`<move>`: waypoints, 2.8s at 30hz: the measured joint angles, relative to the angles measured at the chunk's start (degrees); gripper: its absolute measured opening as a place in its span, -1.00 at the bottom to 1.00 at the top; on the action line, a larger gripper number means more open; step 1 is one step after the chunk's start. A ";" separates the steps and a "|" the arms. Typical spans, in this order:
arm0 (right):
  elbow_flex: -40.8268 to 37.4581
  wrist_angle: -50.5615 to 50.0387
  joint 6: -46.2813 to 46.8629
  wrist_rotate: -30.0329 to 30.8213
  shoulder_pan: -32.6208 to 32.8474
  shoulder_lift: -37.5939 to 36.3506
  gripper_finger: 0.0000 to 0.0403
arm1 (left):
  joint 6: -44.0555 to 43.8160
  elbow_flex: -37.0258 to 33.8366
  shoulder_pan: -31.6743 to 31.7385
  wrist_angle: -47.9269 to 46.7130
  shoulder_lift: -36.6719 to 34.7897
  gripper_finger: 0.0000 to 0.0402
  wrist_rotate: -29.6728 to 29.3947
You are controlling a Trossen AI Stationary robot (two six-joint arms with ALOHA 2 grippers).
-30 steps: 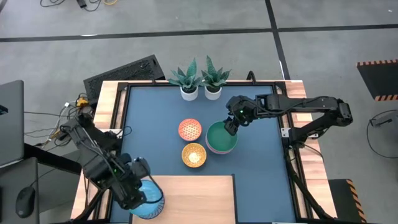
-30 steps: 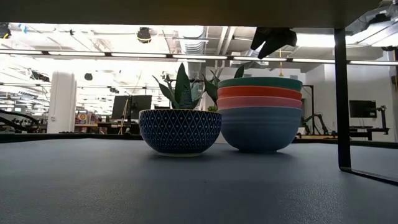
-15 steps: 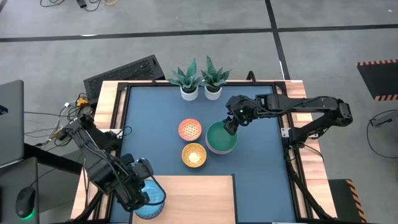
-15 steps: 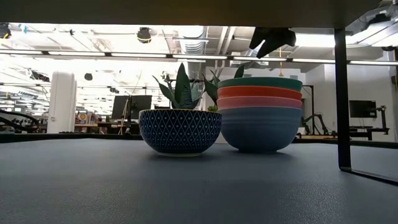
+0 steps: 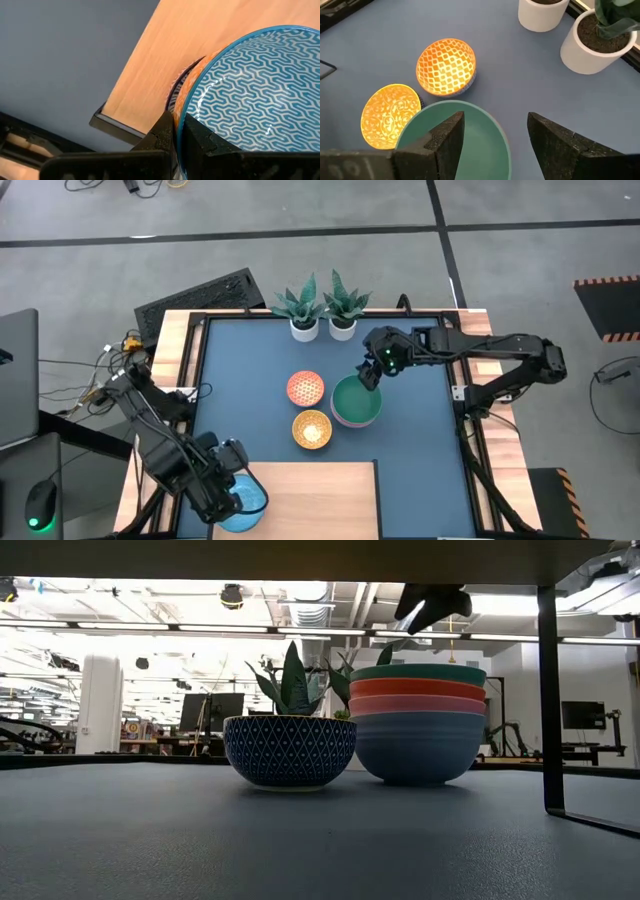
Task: Place and stack bowls onto a shelf
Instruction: Stack the light blue and white bowl on top of the dark blue and white bowl on the shelf
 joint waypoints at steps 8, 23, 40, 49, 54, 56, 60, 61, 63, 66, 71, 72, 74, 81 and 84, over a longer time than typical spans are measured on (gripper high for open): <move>0.00 0.00 -0.37 -0.04 0.00 0.00 0.21 | -2.56 -1.93 -0.71 3.02 -0.09 -1.00 0.01; 0.00 0.09 -0.40 -0.02 0.00 0.00 0.21 | -5.65 -2.28 -1.44 2.33 -0.60 -1.00 1.79; 0.00 0.98 -0.39 0.00 0.00 0.00 0.21 | -6.54 -2.28 -2.41 2.19 -0.66 -1.00 -0.52; 0.00 0.94 -0.39 0.02 0.00 0.00 0.21 | -6.27 -2.28 -2.41 2.12 -0.63 -1.00 -0.72; 0.00 0.92 -0.39 0.03 0.00 0.00 0.21 | -6.94 -2.28 -2.38 2.12 -0.63 -1.00 -0.72; 0.00 0.92 -0.39 0.03 0.00 0.00 0.21 | -7.01 -2.28 -2.38 2.10 -0.63 -1.00 -0.72; 0.00 0.92 -0.39 0.04 0.00 0.00 0.21 | -7.36 -2.28 -2.38 1.84 -0.63 -1.00 -0.72; 0.00 0.92 -0.39 0.04 0.00 0.00 0.21 | -7.46 -2.28 -2.38 1.86 -0.63 -1.00 -0.72; 0.00 0.92 -0.39 0.04 0.00 0.00 0.21 | -7.48 -2.28 -2.38 1.86 -0.63 -1.00 -0.72; 0.00 0.94 -0.39 0.04 0.00 0.00 0.21 | -7.48 -2.28 -2.38 1.86 -0.63 -1.00 -0.72; 0.00 0.94 -0.39 0.07 0.00 0.00 0.21 | -7.49 -2.28 -2.38 1.86 -0.76 -0.98 -0.44; 0.00 0.92 -0.39 0.07 0.00 0.00 0.21 | -7.63 -2.28 -2.38 1.87 -0.76 -0.97 -0.15; 0.00 0.94 -0.39 0.07 0.00 0.00 0.21 | -8.38 -2.28 -2.38 1.87 -0.76 -0.93 -0.10; 0.00 0.92 -0.42 0.07 0.00 0.00 0.21 | -7.88 -2.28 -2.34 1.70 -0.83 -0.82 -0.62; 0.00 0.92 -0.42 0.07 0.01 0.00 0.21 | -7.74 -2.28 -2.27 1.37 -0.83 -0.81 -1.37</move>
